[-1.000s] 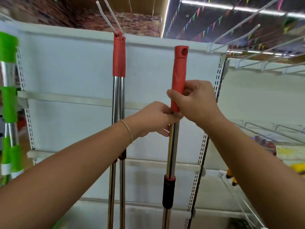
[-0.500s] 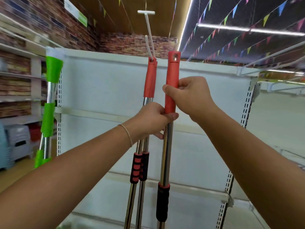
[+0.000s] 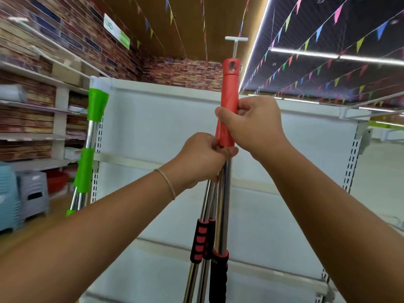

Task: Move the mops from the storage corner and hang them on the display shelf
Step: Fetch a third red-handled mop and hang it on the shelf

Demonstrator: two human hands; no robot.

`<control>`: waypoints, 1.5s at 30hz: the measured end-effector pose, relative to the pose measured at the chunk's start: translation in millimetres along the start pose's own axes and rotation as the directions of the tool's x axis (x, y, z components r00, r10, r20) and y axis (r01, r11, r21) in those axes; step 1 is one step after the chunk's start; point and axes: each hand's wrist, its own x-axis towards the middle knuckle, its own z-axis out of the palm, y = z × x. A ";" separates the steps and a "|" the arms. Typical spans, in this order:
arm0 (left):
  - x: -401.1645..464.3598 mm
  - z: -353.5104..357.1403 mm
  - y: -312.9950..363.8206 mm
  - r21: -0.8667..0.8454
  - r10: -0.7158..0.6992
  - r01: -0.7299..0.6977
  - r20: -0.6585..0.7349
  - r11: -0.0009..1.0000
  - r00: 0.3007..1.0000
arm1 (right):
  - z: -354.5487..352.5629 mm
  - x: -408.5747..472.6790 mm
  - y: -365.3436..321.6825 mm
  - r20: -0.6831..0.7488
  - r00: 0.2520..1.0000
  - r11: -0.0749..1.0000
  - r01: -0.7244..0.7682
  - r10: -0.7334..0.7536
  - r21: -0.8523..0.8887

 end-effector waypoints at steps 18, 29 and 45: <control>29.8 -3.9 -10.2 -0.039 0.009 -0.005 0.103 0.999 0.995 | 12.2 14.9 15.7 0.005 1.000 0.997 0.000 0.000 -0.073; 28.8 -12.6 -6.8 -0.037 0.014 -0.005 0.245 0.999 0.969 | 18.2 10.6 11.8 -0.052 0.998 0.966 0.010 -0.024 -0.257; 28.9 -0.3 -5.0 -0.003 -0.048 0.048 0.076 0.999 0.996 | 18.2 18.9 22.5 0.084 0.991 0.994 -0.101 0.104 -0.045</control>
